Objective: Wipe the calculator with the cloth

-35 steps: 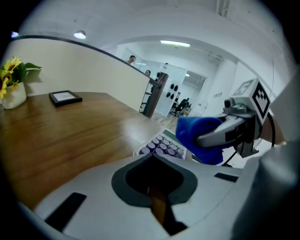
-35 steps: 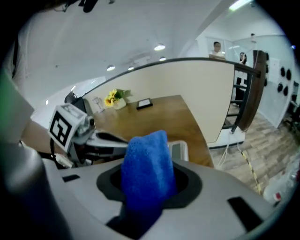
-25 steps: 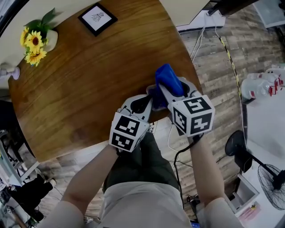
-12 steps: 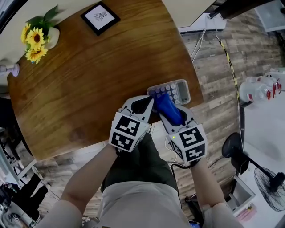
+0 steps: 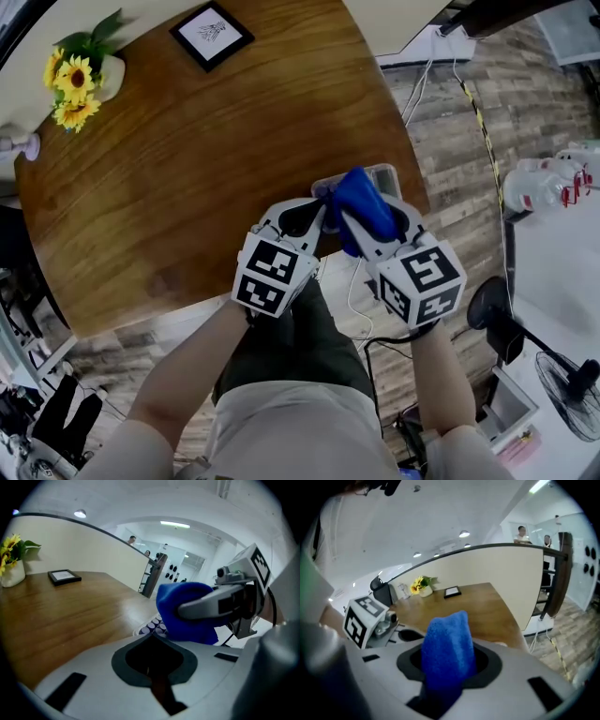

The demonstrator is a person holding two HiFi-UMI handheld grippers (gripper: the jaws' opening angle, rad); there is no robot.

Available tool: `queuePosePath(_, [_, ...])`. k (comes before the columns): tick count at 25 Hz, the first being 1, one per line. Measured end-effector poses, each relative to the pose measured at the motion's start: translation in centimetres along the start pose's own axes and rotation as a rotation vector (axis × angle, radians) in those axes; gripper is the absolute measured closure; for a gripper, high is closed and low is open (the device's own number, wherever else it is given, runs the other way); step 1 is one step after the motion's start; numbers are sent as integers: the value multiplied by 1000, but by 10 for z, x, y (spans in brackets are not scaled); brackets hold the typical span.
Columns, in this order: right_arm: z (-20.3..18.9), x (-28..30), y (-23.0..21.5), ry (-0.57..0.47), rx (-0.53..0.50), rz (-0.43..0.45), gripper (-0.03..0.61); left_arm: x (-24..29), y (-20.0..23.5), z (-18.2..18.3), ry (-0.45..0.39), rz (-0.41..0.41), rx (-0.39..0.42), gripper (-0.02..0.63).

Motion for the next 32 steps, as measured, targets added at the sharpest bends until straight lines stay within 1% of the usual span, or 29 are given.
queuePosePath(3, [20, 16, -14, -44, 3, -63, 426, 0, -1, 0, 0, 1, 2, 612])
queuePosePath(5, [22, 28, -27, -27, -30, -128, 426, 1, -1, 0, 1, 0, 5, 612])
queuePosePath(7, [18, 36, -40, 11, -71, -176, 425, 1, -1, 0, 3, -1, 9, 612])
queuePosePath(9, [11, 39, -48, 44, -101, -204, 425, 1, -1, 0, 4, 1, 14, 612])
queuePosePath(13, [-3, 28, -51, 72, -169, -262, 428, 2, -3, 0, -3, 17, 39, 612])
queuePosePath(15, [-10, 22, -49, 91, -180, -271, 430, 1, -2, -1, -6, 26, 39, 612])
queuePosePath(18, [-23, 9, -51, 127, -162, -268, 430, 0, -2, -2, -6, 25, 22, 611])
queuePosePath(22, [-44, -8, -51, 187, -133, -235, 431, 1, -1, -1, 2, 25, 19, 612])
queuePosePath(26, [-67, -21, -44, 270, -136, -202, 431, 1, -1, -1, 37, 25, 32, 611])
queuePosePath(27, [-70, -24, -42, 287, -136, -200, 431, 2, 0, -1, 43, 24, 27, 611])
queuePosePath(29, [-74, -32, -38, 306, -133, -199, 431, 2, 1, -1, 51, 20, -9, 611])
queuePosePath(32, [-67, -45, -29, 289, -115, -200, 430, -7, 2, -3, 101, 39, -47, 612])
Point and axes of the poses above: the fingertips, and each gripper's own axes: x forward along the fingers, y to its left, z out of its top, the point moved 6 cm from there along -x, backward along the fingers, and after that the axes turned 12 degrees about -z, right-handed, at the moved point
